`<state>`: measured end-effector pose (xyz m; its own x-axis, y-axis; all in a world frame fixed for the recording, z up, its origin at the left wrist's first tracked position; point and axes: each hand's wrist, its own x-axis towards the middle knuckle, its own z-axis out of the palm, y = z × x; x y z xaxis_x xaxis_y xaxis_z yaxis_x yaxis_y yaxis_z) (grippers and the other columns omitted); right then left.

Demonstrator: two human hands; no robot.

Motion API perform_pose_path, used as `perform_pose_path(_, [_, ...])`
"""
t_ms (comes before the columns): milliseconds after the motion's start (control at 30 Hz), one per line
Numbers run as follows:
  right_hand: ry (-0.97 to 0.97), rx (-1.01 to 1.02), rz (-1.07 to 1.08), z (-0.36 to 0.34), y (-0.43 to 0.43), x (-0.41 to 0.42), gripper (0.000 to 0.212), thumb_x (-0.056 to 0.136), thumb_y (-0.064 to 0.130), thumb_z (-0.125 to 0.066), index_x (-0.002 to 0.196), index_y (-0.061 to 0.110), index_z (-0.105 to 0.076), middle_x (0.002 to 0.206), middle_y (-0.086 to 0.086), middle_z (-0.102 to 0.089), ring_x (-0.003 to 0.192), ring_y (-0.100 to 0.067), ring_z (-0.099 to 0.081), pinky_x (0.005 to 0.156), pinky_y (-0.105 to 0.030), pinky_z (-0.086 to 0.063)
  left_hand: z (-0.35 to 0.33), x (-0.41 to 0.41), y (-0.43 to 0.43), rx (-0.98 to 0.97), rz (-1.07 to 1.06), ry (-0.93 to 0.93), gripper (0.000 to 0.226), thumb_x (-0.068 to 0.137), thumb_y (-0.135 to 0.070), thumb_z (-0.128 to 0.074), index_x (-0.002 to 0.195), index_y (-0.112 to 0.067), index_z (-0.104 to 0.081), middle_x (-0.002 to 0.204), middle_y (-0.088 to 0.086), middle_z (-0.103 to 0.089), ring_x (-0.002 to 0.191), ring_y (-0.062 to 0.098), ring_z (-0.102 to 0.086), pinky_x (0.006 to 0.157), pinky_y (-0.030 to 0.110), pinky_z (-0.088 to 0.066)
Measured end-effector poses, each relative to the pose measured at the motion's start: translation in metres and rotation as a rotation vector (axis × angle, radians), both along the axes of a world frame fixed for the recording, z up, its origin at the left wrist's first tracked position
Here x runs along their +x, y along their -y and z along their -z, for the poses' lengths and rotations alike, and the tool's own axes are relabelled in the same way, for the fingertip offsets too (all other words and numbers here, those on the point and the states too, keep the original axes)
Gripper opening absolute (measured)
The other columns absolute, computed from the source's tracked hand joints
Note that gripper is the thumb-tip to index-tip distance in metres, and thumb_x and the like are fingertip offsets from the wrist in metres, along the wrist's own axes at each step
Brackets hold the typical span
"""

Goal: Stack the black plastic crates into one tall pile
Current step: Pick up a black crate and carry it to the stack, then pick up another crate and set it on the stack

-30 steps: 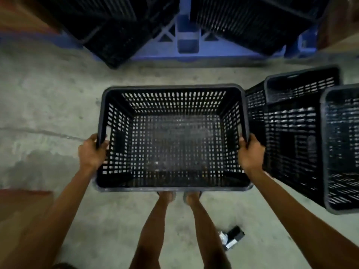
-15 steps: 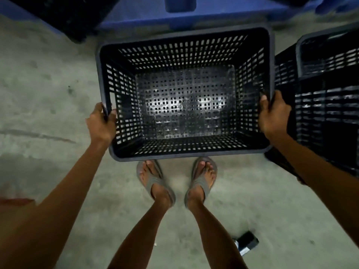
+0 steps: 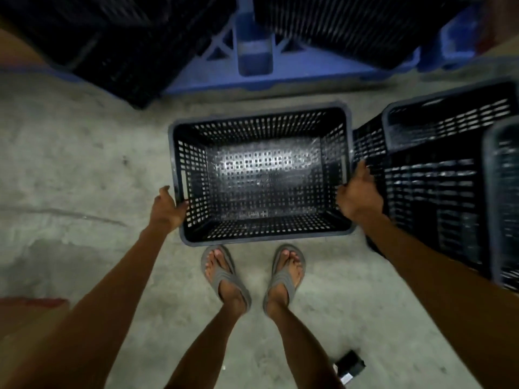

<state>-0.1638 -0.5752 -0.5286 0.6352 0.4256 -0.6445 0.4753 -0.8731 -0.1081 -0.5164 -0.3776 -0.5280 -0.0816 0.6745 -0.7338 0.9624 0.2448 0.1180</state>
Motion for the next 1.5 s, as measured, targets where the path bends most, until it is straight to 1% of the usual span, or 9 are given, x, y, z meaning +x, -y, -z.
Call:
perform_pose_path(167, [-0.155, 0.071, -0.016, -0.171, -0.03, -0.019, 0.079, 0.095, 0.033, -0.051, 0.155, 0.006, -0.007, 0.161, -0.016, -0.017, 0.148, -0.031, -0.02, 0.114, -0.038, -0.031, -0.173, 0.068, 0.003, -0.099, 0.143, 0.133, 0.05, 0.092, -0.015, -0.06, 0.138, -0.004, -0.044, 0.134, 0.023, -0.056, 0.121, 0.038, -0.056, 0.096, 0.037, -0.043])
perform_pose_path(433, [-0.197, 0.291, 0.079, -0.415, -0.048, 0.013, 0.065, 0.092, 0.03, -0.056, 0.149, 0.008, -0.032, 0.155, -0.016, -0.033, 0.137, -0.034, -0.042, 0.11, -0.04, -0.039, -0.43, 0.165, -0.01, -0.003, 0.334, 0.332, 0.055, 0.09, -0.027, -0.063, 0.141, -0.016, -0.045, 0.134, 0.017, -0.06, 0.12, 0.034, -0.059, 0.096, 0.034, -0.044])
perform_pose_path(567, [-0.18, 0.38, 0.096, -0.491, -0.066, 0.046, 0.065, 0.09, 0.029, -0.057, 0.149, 0.013, -0.033, 0.152, -0.012, -0.039, 0.132, -0.034, -0.047, 0.105, -0.043, -0.043, -0.518, 0.2, -0.04, 0.074, 0.447, 0.409, 0.052, 0.09, -0.023, -0.063, 0.139, -0.013, -0.047, 0.137, 0.015, -0.058, 0.123, 0.031, -0.056, 0.097, 0.034, -0.044])
perform_pose_path(667, [-0.168, 0.457, 0.133, -0.527, -0.091, 0.065, 0.065, 0.09, 0.027, -0.059, 0.149, 0.011, -0.034, 0.144, -0.016, -0.049, 0.127, -0.035, -0.052, 0.102, -0.045, -0.047, -0.565, 0.212, -0.071, 0.12, 0.494, 0.437, 0.052, 0.093, -0.024, -0.06, 0.141, -0.013, -0.044, 0.134, 0.016, -0.059, 0.11, 0.032, -0.062, 0.089, 0.036, -0.048])
perform_pose_path(800, [-0.124, 0.513, 0.172, -0.551, -0.129, 0.08, 0.065, 0.092, 0.031, -0.06, 0.149, 0.014, -0.034, 0.151, -0.011, -0.042, 0.137, -0.031, -0.043, 0.109, -0.045, -0.041, -0.598, 0.229, -0.118, 0.142, 0.509, 0.47, 0.054, 0.096, -0.028, -0.056, 0.146, -0.016, -0.038, 0.142, 0.013, -0.052, 0.119, 0.031, -0.056, 0.099, 0.043, -0.046])
perform_pose_path(967, [-0.04, 0.53, 0.179, -0.544, -0.179, 0.113, 0.064, 0.093, 0.032, -0.058, 0.15, 0.017, -0.033, 0.159, -0.01, -0.028, 0.144, -0.029, -0.034, 0.113, -0.042, -0.036, -0.586, 0.269, -0.193, 0.155, 0.5, 0.543, 0.05, 0.098, -0.024, -0.054, 0.145, -0.015, -0.04, 0.152, 0.007, -0.043, 0.138, 0.029, -0.043, 0.111, 0.046, -0.038])
perform_pose_path(1167, [0.041, 0.515, 0.35, -0.487, -0.209, 0.145, 0.061, 0.098, 0.03, -0.051, 0.152, 0.017, -0.028, 0.161, -0.01, -0.024, 0.145, -0.029, -0.031, 0.114, -0.04, -0.033, -0.502, 0.341, -0.286, 0.123, 0.566, 0.558, 0.051, 0.098, -0.021, -0.055, 0.145, -0.012, -0.041, 0.148, 0.011, -0.048, 0.134, 0.031, -0.047, 0.108, 0.045, -0.041])
perform_pose_path(1333, [0.148, 0.471, 0.383, -0.393, -0.222, 0.203, 0.062, 0.098, 0.035, -0.051, 0.152, 0.015, -0.028, 0.159, -0.011, -0.029, 0.141, -0.032, -0.036, 0.11, -0.042, -0.037, -0.392, 0.403, -0.331, 0.205, 0.603, 0.536, 0.056, 0.095, -0.02, -0.057, 0.147, -0.009, -0.037, 0.142, 0.017, -0.052, 0.125, 0.039, -0.053, 0.101, 0.05, -0.045])
perform_pose_path(1500, [0.238, 0.514, 0.414, -0.25, -0.245, 0.292, 0.068, 0.096, 0.035, -0.054, 0.151, 0.005, -0.027, 0.157, -0.02, -0.029, 0.144, -0.037, -0.031, 0.116, -0.046, -0.029, -0.243, 0.462, -0.38, 0.396, 0.483, 0.546, 0.049, 0.087, -0.017, -0.062, 0.128, 0.006, -0.047, 0.124, 0.032, -0.056, 0.114, 0.048, -0.054, 0.096, 0.055, -0.046])
